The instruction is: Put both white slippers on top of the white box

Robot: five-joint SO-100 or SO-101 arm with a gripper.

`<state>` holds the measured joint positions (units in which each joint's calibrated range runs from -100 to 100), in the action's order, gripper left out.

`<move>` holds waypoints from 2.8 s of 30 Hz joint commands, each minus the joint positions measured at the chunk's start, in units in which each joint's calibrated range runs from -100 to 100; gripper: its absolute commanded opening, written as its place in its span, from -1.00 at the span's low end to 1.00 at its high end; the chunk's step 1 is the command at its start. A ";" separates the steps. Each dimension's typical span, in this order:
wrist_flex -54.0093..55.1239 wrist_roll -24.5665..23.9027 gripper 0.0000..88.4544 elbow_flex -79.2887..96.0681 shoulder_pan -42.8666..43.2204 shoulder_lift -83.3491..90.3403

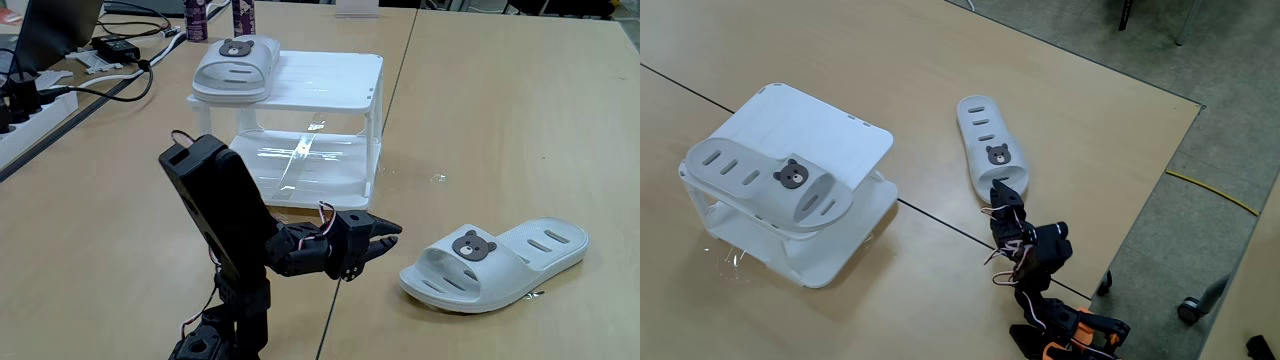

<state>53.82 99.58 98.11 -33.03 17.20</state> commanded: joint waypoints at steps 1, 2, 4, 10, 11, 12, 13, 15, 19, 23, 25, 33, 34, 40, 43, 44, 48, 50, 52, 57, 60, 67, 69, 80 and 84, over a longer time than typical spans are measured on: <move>11.06 0.42 -0.61 0.53 -0.77 -8.32; 13.31 0.42 -0.61 0.17 -0.77 -10.42; 16.84 0.42 -0.60 -1.99 -0.77 -14.38; 19.09 0.42 -0.56 -14.26 -3.73 -20.94; 19.09 0.42 -0.50 -15.98 -4.30 -22.37; 19.09 0.42 -0.43 -17.60 -4.63 -24.05; 19.09 0.42 -0.38 -19.31 -4.88 -25.65; 19.09 0.42 -0.36 -23.28 -5.45 -28.51; 19.09 0.42 -0.36 -32.57 -5.45 -34.91; 19.00 0.42 -0.36 -40.87 -5.45 -40.38; 18.92 0.42 -0.36 -45.84 -5.45 -44.42; 18.48 0.42 -0.36 -63.52 -5.45 -54.68; 18.48 0.42 -0.37 -64.51 -5.54 -55.44; 18.40 0.42 -0.72 -64.42 -5.54 -56.19; 18.31 0.42 -0.98 -64.33 -6.03 -55.94; 18.31 0.42 -0.98 -64.33 -6.03 -55.44; 10.55 0.42 -0.98 -65.32 -7.02 -49.04; -2.91 0.42 -0.98 -68.12 -7.76 -41.72; -16.20 0.42 -0.98 -73.26 -7.76 -35.66; -41.14 0.42 -0.98 -89.77 -7.02 -25.57; -46.74 0.42 -0.98 -95.09 -6.36 -20.77; -47.09 0.42 -0.98 -95.45 -1.09 -6.22; -47.18 0.42 -0.98 -95.36 1.70 -3.02; -47.18 0.42 -0.98 -95.36 23.58 0.01; -47.09 0.42 -0.98 -100.50 27.52 -6.47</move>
<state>6.52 99.58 8.81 -8.01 12.00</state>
